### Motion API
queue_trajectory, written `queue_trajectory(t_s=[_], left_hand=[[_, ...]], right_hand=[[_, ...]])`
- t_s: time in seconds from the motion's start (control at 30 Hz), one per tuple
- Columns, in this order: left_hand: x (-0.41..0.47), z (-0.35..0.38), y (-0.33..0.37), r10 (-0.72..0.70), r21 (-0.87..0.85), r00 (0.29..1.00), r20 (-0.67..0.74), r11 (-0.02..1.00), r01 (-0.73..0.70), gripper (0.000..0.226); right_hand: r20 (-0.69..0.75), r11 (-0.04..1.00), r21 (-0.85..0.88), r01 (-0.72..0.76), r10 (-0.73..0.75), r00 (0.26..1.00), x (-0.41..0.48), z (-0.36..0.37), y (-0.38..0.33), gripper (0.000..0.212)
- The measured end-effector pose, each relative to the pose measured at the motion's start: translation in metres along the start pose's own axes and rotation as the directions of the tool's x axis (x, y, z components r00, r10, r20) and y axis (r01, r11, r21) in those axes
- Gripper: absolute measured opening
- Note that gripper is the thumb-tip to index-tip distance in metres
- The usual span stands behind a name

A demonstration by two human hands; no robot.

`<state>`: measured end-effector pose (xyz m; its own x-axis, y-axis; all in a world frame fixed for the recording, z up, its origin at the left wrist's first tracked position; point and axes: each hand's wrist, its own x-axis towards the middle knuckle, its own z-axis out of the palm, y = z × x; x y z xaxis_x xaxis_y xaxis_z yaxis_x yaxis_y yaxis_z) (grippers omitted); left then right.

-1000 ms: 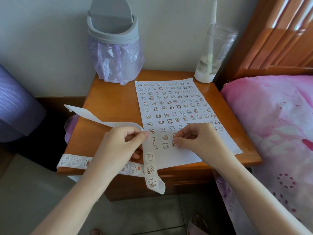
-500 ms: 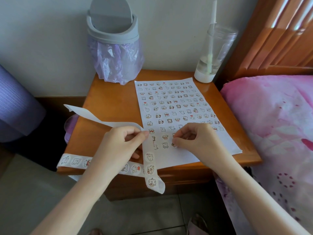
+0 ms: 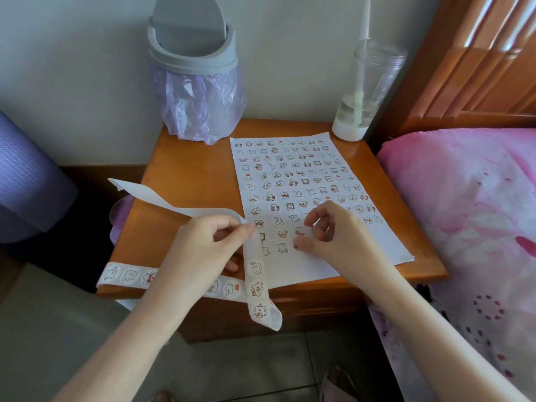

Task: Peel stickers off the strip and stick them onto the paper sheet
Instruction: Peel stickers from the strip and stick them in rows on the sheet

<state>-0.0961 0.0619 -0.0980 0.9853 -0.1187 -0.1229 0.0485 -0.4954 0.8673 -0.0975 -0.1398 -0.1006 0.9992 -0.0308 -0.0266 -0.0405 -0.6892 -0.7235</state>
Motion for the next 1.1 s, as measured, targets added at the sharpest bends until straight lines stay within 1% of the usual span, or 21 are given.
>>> queue_trajectory(t_s=[0.13, 0.23, 0.3, 0.37, 0.43, 0.53, 0.6, 0.7, 0.73, 0.77, 0.83, 0.9, 0.93, 1.0, 1.1], left_hand=[[-0.001, 0.0, 0.001, 0.005, -0.007, 1.0, -0.006, 1.0, -0.005, 0.018], [-0.001, 0.0, 0.001, 0.005, 0.007, 1.0, 0.0, 1.0, -0.005, 0.018], [-0.001, 0.0, 0.001, 0.001, 0.007, 1.0, -0.002, 1.0, -0.001, 0.018], [-0.001, 0.0, 0.001, 0.002, 0.013, 1.0, -0.001, 1.0, -0.002, 0.018], [-0.001, 0.0, 0.001, 0.001, 0.015, 1.0, 0.001, 1.0, -0.001, 0.019], [-0.001, 0.0, 0.001, -0.002, 0.014, 1.0, -0.004, 1.0, 0.002, 0.019], [-0.001, 0.0, 0.002, -0.001, 0.013, 1.0, -0.001, 1.0, 0.001, 0.018], [-0.002, -0.002, 0.003, -0.003, -0.004, 1.0, 0.009, 1.0, 0.003, 0.018], [-0.003, -0.004, 0.004, 0.001, -0.025, 1.0, 0.012, 1.0, 0.0, 0.018], [-0.004, -0.007, 0.005, 0.005, -0.058, 1.0, 0.012, 0.998, -0.004, 0.017], [-0.006, -0.012, 0.009, 0.015, -0.172, 1.0, -0.013, 0.985, -0.017, 0.016], [-0.009, -0.015, 0.015, 0.023, -0.284, 0.999, -0.039, 0.958, -0.033, 0.015], [-0.01, -0.015, 0.017, 0.033, -0.306, 0.998, -0.049, 0.951, -0.046, 0.014], [-0.012, -0.013, 0.018, 0.064, -0.29, 0.995, -0.071, 0.954, -0.082, 0.015], [-0.014, -0.01, 0.018, 0.103, -0.236, 0.99, -0.1, 0.964, -0.124, 0.019]], right_hand=[[0.012, 1.0, 0.023, -0.001, 0.001, 1.0, 0.002, -0.002, 0.003, 0.018], [0.054, 0.995, 0.091, -0.034, 0.029, 0.998, 0.002, -0.005, 0.002, 0.028], [0.07, 0.998, 0.066, -0.024, 0.019, 0.997, 0.002, -0.004, 0.0, 0.03], [0.061, 0.999, 0.036, -0.002, 0.0, 0.998, 0.002, -0.003, 0.001, 0.024], [0.039, 0.999, 0.044, 0.006, -0.008, 0.999, 0.002, -0.004, 0.003, 0.019], [0.039, 0.996, 0.092, -0.015, 0.012, 0.999, 0.002, -0.005, 0.003, 0.023], [0.054, 0.998, 0.062, -0.011, 0.008, 0.999, 0.001, -0.004, 0.002, 0.026], [0.026, 0.999, -0.036, 0.033, -0.032, 0.999, 0.0, -0.002, 0.001, 0.016], [0.006, 0.998, -0.04, 0.043, -0.043, 0.999, -0.001, -0.001, 0.001, 0.011], [-0.013, 0.999, -0.015, 0.048, -0.048, 0.999, -0.001, -0.002, -0.001, 0.008], [-0.045, 0.99, 0.118, 0.081, -0.076, 0.996, -0.004, -0.002, -0.01, 0.011], [-0.023, 0.954, 0.268, 0.138, -0.137, 0.99, -0.012, -0.002, -0.023, 0.02], [0.005, 0.931, 0.326, 0.165, -0.176, 0.984, -0.016, -0.001, -0.029, 0.024], [0.051, 0.9, 0.389, 0.195, -0.232, 0.971, -0.026, 0.003, -0.038, 0.027], [0.071, 0.868, 0.459, 0.189, -0.247, 0.966, -0.033, 0.006, -0.043, 0.021]])
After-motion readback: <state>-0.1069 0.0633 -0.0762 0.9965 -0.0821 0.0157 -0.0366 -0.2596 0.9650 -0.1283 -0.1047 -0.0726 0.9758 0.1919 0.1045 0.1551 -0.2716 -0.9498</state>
